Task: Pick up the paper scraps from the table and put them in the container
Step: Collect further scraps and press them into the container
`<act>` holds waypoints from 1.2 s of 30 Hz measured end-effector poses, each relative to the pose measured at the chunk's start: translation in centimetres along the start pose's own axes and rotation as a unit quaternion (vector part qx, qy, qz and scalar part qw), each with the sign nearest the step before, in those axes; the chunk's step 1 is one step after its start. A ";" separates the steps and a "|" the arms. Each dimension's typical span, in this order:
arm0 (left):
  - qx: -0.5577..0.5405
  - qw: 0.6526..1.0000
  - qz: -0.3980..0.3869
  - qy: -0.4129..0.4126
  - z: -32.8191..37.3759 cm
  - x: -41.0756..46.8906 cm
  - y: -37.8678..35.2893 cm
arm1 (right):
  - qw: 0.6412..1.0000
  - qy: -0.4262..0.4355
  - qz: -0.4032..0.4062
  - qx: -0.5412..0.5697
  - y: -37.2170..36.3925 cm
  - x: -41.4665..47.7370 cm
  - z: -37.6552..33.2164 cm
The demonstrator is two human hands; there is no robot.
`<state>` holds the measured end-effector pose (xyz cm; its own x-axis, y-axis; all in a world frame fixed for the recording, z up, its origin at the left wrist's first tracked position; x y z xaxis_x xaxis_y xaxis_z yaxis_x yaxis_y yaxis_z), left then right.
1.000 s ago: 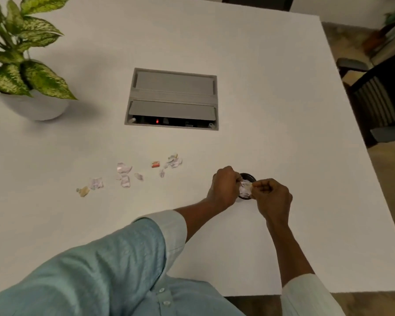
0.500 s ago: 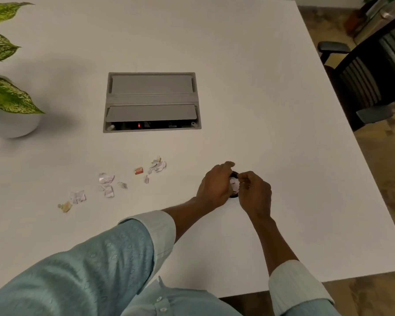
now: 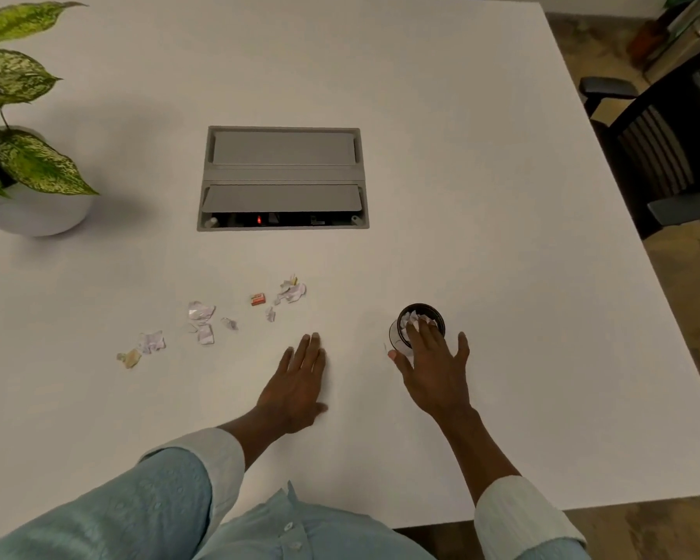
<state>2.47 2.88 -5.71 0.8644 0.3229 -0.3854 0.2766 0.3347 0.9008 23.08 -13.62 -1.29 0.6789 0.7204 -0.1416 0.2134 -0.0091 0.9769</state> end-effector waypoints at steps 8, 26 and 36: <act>0.033 0.999 -0.044 -0.002 -0.6 -0.4 -1.1 | 0.998 -0.001 0.063 -0.020 0.6 1.0 -0.7; 0.059 0.996 -0.064 0.015 -0.4 -0.3 -1.4 | 0.995 0.058 -0.065 -0.055 -4.7 -1.3 -6.4; 0.062 0.996 -0.059 0.014 -0.4 -0.2 -1.6 | 0.991 0.097 -0.045 -0.078 -5.3 -2.0 -5.3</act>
<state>1.71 2.64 -7.17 0.8110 0.3128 -0.4945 0.4271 0.2611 0.8657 16.84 -11.30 -5.31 0.5108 0.8334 -0.2109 0.1464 0.1573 0.9766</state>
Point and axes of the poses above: each hand's wrist, its own x-axis towards the middle knuckle, its own y-axis out of the back of the hand, z = x × y, the point moved 1 cm from there along x, towards the middle knuckle, and after that the axes turned 9 degrees about z, right-handed, at the moved point
